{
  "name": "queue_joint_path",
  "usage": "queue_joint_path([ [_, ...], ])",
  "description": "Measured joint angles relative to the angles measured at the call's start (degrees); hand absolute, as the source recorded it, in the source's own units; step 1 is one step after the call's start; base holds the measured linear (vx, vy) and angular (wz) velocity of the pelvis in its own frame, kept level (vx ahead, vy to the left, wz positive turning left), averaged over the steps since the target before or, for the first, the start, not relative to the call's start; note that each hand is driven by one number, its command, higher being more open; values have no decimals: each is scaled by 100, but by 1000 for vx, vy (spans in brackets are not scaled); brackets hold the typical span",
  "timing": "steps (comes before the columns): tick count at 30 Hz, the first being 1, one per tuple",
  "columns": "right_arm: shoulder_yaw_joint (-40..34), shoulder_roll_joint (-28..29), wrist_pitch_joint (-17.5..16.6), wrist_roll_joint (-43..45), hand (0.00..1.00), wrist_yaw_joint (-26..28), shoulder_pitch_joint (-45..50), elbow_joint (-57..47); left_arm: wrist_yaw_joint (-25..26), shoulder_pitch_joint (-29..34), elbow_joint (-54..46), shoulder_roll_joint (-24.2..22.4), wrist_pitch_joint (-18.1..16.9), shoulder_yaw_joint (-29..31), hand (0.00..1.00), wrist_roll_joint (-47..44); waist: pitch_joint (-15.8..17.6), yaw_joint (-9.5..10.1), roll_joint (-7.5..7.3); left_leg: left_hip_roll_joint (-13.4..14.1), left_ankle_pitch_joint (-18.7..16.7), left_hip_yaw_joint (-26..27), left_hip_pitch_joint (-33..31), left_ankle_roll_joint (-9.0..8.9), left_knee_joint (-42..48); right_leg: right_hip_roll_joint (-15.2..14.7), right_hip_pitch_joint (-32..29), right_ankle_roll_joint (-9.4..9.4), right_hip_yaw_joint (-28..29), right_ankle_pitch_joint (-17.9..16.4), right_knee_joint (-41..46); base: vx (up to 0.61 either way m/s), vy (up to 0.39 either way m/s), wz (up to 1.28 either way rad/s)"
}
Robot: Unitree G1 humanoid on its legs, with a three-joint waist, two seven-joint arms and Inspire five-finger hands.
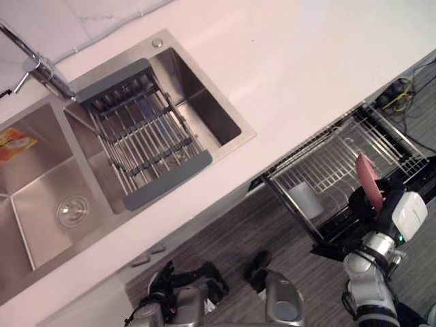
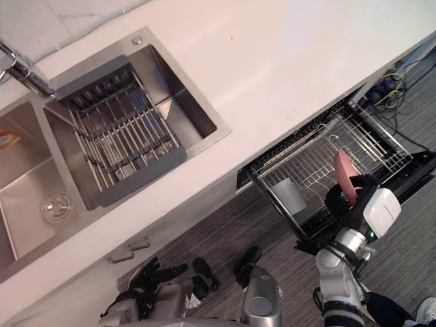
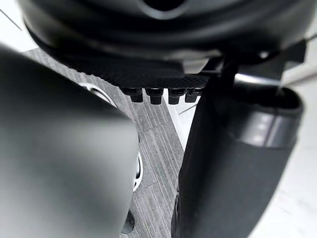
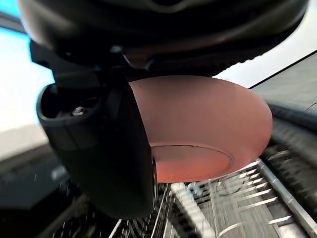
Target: Walk over to the sink, pick up the cup, carry it to the dishwasher, place the cup inside the dishwasher, then close the dishwasher door
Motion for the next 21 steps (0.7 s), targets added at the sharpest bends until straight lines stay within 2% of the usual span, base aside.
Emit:
queue_joint_path([
  [6,144,-564,538,74,0,148,-755,579,-51,-28,-63,-7,164,10,100,-329,233,92,247,-175,288,-442,-112,44,-285,-100,-73,-28,-152,24,52,-54,5,22],
  [8,206,-827,698,151,0,167,-1071,862,-59,-61,-66,-4,317,56,100,-453,290,127,336,-261,393,-650,-208,53,-397,-162,-208,-36,-138,20,148,-39,24,12],
  [13,216,-1171,916,169,0,399,-1527,1253,-159,-97,-50,-1,575,105,100,-569,413,127,529,-393,528,-907,-293,70,-528,-308,-358,-64,-102,0,342,-28,34,12],
  [14,216,-1247,967,169,100,430,-1655,1448,-184,-97,-32,0,601,110,100,-628,435,137,575,-449,579,-1066,-329,63,-595,-355,-420,-74,-100,-8,405,-23,33,12],
  [21,218,-1319,1278,374,100,423,-1980,1977,-329,-108,60,28,640,115,100,-726,535,157,706,-587,757,-1327,-420,61,-803,-539,-633,-83,104,-137,745,-24,22,20],
])
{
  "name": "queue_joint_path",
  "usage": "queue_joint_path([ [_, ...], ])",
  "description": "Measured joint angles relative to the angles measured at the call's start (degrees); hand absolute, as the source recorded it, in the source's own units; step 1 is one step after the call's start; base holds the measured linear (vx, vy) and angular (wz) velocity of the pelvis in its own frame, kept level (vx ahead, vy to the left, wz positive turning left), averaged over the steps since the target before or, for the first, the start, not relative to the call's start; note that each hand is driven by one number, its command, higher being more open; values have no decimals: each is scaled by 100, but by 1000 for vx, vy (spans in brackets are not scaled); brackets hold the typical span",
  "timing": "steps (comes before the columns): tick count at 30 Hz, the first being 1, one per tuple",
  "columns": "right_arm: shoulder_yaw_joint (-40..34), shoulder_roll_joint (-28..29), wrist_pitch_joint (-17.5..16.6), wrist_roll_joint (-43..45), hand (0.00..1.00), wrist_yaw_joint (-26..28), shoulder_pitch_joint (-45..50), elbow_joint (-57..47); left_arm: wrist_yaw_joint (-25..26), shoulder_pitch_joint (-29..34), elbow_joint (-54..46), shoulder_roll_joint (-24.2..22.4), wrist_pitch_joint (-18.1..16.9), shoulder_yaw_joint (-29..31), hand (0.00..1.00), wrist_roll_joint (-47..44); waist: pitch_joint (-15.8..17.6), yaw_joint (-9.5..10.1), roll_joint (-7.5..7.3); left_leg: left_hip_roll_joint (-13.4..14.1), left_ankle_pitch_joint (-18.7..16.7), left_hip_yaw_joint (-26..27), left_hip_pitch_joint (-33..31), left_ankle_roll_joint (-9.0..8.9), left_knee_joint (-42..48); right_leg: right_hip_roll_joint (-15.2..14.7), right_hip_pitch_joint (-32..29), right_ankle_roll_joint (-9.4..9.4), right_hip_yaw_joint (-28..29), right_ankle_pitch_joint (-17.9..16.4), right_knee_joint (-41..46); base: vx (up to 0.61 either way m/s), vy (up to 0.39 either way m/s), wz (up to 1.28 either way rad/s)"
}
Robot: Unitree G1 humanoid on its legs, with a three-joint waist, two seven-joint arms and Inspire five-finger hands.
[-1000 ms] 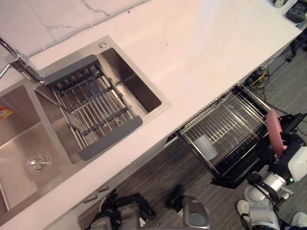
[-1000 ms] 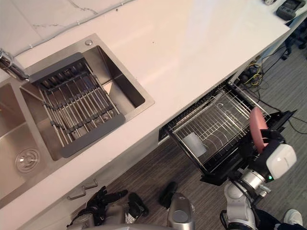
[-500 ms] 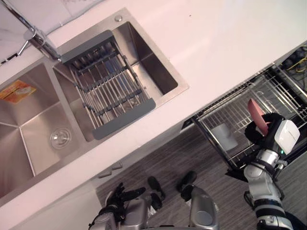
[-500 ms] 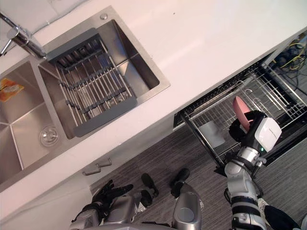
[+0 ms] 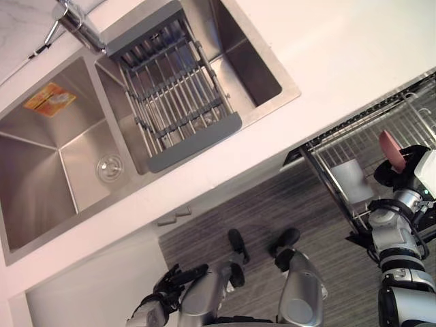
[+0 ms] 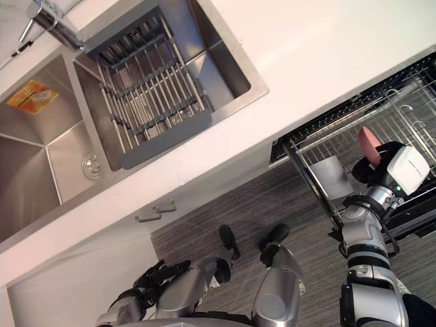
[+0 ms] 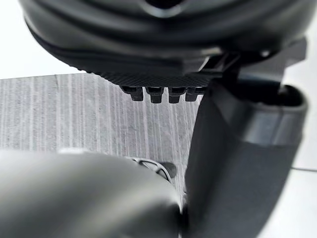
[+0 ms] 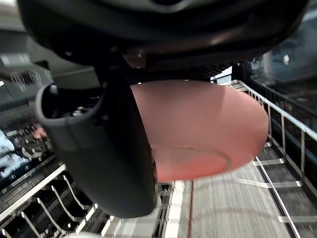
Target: Walk over to the sink, pick up the cup, carry it to the dishwasher, place the cup inside the dishwasher, then close the dishwasher door
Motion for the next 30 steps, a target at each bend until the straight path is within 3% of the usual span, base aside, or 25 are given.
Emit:
queue_joint_path([
  [8,-37,-123,-33,276,100,-203,-297,-54,-153,-15,-12,-3,-11,4,100,10,12,37,26,-7,138,5,-22,-14,-85,-11,-173,-54,288,-82,182,-3,-12,0],
  [13,-179,-56,-318,665,100,-220,143,-1143,-166,-15,-27,-17,-9,6,100,51,13,-44,25,4,144,88,45,-19,-105,12,-188,-58,397,-104,202,19,-30,-9],
  [18,-702,427,-530,929,100,-231,701,-2291,-163,-13,-18,-34,-61,66,100,312,23,-117,-6,20,140,229,266,-25,-184,72,-84,-43,527,-114,161,40,-28,-15],
  [26,-1811,1455,-999,2890,100,-84,1703,-3633,-159,22,106,-27,-135,380,100,451,-112,-326,-344,85,55,412,616,-132,-262,209,160,18,662,-197,73,65,-32,-12],
  [30,-2540,1608,-1385,3809,100,-140,2089,-3836,-133,26,152,-23,-111,440,100,408,-212,-423,-508,110,-28,552,752,-178,-263,255,219,23,786,-217,73,91,-23,-20],
])
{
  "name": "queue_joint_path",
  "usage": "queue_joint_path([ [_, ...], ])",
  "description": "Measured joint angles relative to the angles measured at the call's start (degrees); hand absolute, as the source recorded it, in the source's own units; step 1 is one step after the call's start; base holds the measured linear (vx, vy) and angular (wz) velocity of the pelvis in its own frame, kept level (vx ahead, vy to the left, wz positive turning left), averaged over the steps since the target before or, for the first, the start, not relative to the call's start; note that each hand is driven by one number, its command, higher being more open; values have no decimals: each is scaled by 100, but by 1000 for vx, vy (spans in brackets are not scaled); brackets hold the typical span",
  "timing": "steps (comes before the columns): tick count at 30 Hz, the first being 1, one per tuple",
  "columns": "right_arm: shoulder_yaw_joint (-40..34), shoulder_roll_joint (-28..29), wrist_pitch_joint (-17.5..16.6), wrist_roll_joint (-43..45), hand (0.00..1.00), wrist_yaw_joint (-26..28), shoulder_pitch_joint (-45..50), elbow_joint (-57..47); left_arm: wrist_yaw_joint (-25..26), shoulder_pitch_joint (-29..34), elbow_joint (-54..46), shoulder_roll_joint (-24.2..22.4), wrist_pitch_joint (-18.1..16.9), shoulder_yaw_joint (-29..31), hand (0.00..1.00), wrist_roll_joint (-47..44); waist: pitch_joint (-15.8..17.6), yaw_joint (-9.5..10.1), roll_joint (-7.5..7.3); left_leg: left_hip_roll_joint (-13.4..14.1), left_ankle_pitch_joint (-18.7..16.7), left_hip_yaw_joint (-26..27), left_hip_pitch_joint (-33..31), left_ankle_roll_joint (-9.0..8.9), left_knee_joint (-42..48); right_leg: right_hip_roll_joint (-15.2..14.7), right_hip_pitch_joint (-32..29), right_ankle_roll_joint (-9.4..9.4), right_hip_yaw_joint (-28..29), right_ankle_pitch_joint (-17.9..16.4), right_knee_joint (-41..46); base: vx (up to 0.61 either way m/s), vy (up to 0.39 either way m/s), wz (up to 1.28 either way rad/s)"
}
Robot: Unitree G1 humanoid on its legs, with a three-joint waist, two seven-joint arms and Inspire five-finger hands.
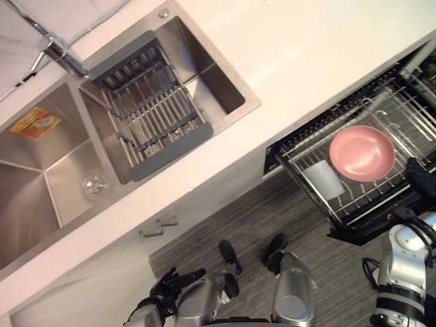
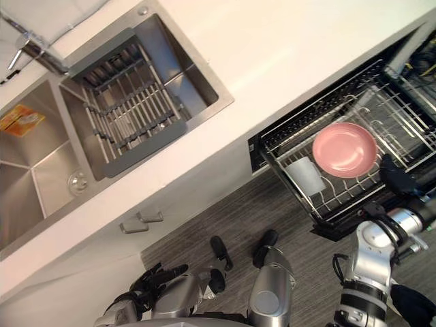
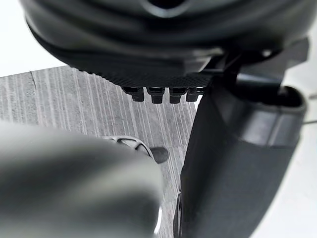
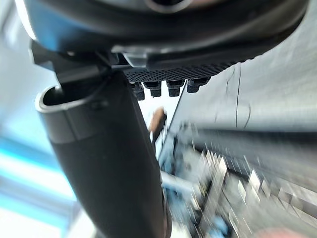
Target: Walk over to the sink, pick up the cup, carry it to the dishwasher, place the cup inside the dishwasher, then close the dishwasher door
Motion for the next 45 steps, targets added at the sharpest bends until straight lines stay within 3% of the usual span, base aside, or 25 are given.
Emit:
queue_joint_path([
  [2,-519,112,-309,880,100,123,210,61,71,2,57,-1,41,1,100,-125,-76,-95,-101,13,-23,45,85,-23,0,16,64,17,20,-34,0,119,-29,-6],
  [3,-519,112,-309,880,100,123,210,61,71,2,57,-1,41,1,100,-125,-76,-95,-101,13,-23,45,85,-23,0,16,64,17,20,-34,0,99,-33,-11],
  [4,-881,236,-545,1544,100,479,445,299,92,5,69,0,104,3,100,-235,-133,-114,-189,29,-42,87,159,-31,-1,41,122,29,46,-66,-2,92,-40,-9],
  [7,-1072,550,-721,2313,100,1111,647,760,119,6,78,-13,168,1,100,-349,-194,-151,-297,66,-78,93,235,-75,-1,99,226,32,41,-83,-63,77,-47,-6],
  [11,-576,1125,-743,3261,100,2339,826,1327,250,20,213,-34,135,-1,100,-366,-329,-137,-296,111,-100,67,252,-102,-16,150,322,32,-46,-83,-152,42,-39,5],
  [16,265,1226,-704,3537,100,3213,669,1478,310,21,278,-119,-46,-3,100,-372,-411,15,-181,135,-100,-107,251,-106,-11,165,491,51,-257,-67,-265,23,-14,20],
  [20,415,1065,-656,3572,100,3333,528,1675,307,24,289,-93,-168,0,100,-398,-415,172,-176,128,-70,-291,171,-95,0,145,527,60,-427,-62,-291,36,1,21],
  [24,455,843,-506,3614,100,3368,450,1915,281,40,368,-55,-187,1,100,-397,-424,198,-162,96,31,-426,184,-109,15,89,659,78,-600,-57,-272,53,8,23],
  [31,775,115,167,3510,100,3393,-235,2399,144,102,371,-42,-317,74,100,-398,-423,249,-130,33,29,-725,87,-124,66,-37,763,144,-878,-84,-245,-33,26,20],
  [35,1230,-367,516,3430,100,3396,-997,2517,73,193,378,-30,-299,125,100,-400,-379,349,72,51,57,-874,-143,-105,88,-33,598,125,-1019,-60,-241,-62,4,1],
  [39,1565,-622,729,3395,100,3421,-1608,2591,84,328,412,-71,-166,136,100,-640,-316,424,170,115,263,-1033,-341,-91,84,-36,500,-34,-1288,-153,-136,-8,-54,21],
  [42,1804,-665,766,3395,100,3449,-2051,2605,66,277,345,-102,-107,224,100,-753,-201,557,163,133,458,-1182,-391,-103,-7,-98,449,-149,-1494,-316,82,-5,-83,35],
  [45,2064,-699,764,3399,100,3730,-2137,2595,57,273,290,-133,-27,408,100,-866,-97,545,109,128,510,-1172,-429,-94,3,-231,388,-200,-1581,-491,357,-50,-90,15],
])
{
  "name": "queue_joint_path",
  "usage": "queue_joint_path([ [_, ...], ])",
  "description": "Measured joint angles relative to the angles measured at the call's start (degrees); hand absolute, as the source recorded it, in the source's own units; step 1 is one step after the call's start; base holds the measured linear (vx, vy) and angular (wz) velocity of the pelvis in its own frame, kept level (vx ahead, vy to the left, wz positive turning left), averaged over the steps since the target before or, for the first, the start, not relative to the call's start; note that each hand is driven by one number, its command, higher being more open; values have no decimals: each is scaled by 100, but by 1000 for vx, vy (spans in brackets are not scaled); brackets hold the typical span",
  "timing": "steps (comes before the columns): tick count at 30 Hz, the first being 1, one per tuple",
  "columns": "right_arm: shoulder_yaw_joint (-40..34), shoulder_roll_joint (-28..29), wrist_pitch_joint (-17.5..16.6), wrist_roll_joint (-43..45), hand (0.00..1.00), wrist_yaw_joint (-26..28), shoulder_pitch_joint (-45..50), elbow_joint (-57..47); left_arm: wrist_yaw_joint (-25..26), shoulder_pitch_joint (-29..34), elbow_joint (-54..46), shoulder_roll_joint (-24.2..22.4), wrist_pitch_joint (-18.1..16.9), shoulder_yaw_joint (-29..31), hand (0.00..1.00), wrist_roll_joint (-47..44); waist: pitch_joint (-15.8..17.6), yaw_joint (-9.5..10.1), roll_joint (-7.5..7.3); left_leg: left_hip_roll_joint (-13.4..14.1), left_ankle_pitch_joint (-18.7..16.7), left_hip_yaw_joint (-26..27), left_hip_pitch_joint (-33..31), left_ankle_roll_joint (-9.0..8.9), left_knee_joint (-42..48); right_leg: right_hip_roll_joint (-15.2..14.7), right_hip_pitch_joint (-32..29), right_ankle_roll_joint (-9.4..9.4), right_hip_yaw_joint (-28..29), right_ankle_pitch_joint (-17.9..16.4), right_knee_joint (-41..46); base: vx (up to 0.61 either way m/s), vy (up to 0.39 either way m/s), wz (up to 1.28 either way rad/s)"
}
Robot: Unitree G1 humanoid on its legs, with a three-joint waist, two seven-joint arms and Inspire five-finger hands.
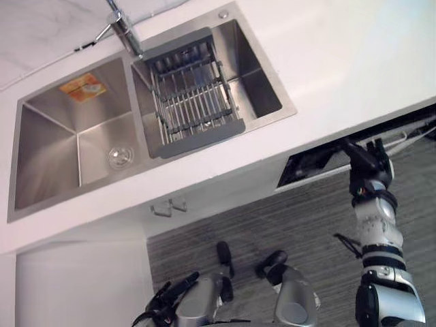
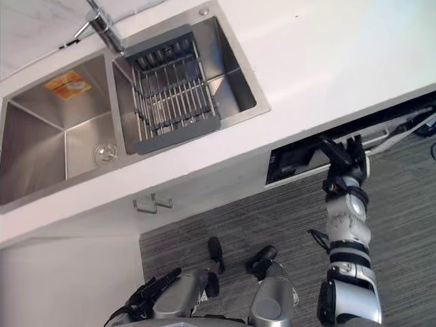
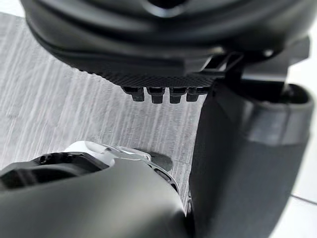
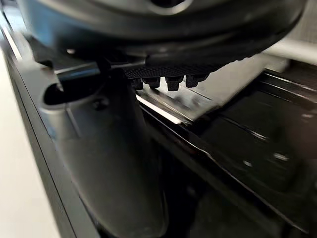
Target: Walk over to the sink, pick up the cup, carry it to the dishwasher, place the cup inside the dishwasher, then close the dishwasher door
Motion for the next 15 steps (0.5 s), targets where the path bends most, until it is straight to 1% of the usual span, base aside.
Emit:
queue_joint_path([
  [1,81,-13,0,-4,100,26,-1,-15,4,-14,1,-7,7,28,100,0,9,-2,0,5,-3,7,-8,3,9,0,-1,17,-1,-25,10,-73,-66,-7],
  [4,334,-5,-7,-49,100,54,-3,-44,4,-31,-4,-8,2,52,100,-6,24,2,-23,43,-14,21,-51,10,113,6,-11,-13,-48,-62,28,-75,-61,-2],
  [6,475,59,-9,-142,100,49,22,-125,-29,-37,-5,-7,-9,110,100,-53,52,11,-66,81,-13,175,-100,10,187,6,-58,-30,-52,-71,32,-65,-43,-3],
  [7,635,85,-7,-394,100,48,134,-254,-99,-45,-4,-11,-11,188,100,-109,82,21,-113,124,-14,317,-138,9,251,0,-100,-39,-44,-76,37,-71,-56,-2],
  [9,1027,166,-23,-856,100,89,551,-625,-178,-54,1,3,-45,266,100,-143,133,24,-200,127,-22,340,-170,5,334,-27,-107,-49,-58,-83,52,-36,-41,4],
  [11,1660,461,-84,-1416,100,389,1158,-819,-304,-54,29,76,-138,279,100,-160,129,24,-391,66,-151,372,-181,-36,495,-154,-108,-89,-108,-111,144,10,-18,17],
  [12,1783,564,-108,-1546,100,432,1323,-808,-340,-54,37,94,-167,278,100,-161,117,23,-446,43,-195,377,-188,-30,550,-194,-105,-87,-138,-123,175,30,-7,27],
  [13,1932,813,-148,-1787,100,446,1575,-757,-385,-52,52,113,-238,278,100,-163,107,34,-515,23,-305,383,-207,-41,647,-225,-87,-76,-196,-127,184,63,4,32],
  [14,2063,1277,-263,-2158,100,415,1920,-508,-453,-49,72,156,-349,295,100,-166,104,74,-634,5,-457,400,-260,-26,826,-267,-63,-43,-292,-114,180,67,12,29],
  [15,2070,1448,-304,-2295,100,403,2038,-360,-476,-49,71,168,-380,319,100,-165,101,84,-683,3,-537,408,-291,2,932,-271,-50,-16,-322,-98,161,111,47,30],
])
